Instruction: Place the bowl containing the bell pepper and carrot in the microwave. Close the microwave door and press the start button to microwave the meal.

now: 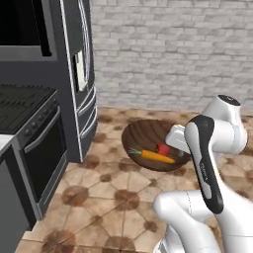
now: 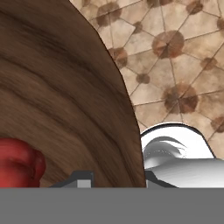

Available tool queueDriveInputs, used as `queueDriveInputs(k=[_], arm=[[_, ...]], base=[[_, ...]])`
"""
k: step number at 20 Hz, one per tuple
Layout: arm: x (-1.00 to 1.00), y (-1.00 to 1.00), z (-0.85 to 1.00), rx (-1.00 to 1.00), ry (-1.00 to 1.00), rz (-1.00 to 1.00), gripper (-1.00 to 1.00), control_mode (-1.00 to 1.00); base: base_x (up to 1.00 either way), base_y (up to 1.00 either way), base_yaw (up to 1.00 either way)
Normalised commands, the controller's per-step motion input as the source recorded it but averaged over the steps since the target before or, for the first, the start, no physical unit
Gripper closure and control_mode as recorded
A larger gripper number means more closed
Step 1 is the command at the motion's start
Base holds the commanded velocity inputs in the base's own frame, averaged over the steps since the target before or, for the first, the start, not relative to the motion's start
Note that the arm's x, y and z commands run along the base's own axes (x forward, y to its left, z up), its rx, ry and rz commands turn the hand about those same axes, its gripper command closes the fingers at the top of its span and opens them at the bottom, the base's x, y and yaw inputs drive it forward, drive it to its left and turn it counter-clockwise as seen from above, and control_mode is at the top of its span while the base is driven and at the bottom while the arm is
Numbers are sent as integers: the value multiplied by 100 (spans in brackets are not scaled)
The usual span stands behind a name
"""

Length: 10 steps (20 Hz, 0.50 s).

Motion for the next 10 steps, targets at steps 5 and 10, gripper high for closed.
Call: queueDriveInputs(k=[5, 10], arm=[[0, 0, 0, 0, 0, 0, 100, 100], [0, 0, 0, 0, 0, 0, 100, 100]], base=[[55, -79, 51], [53, -83, 49]])
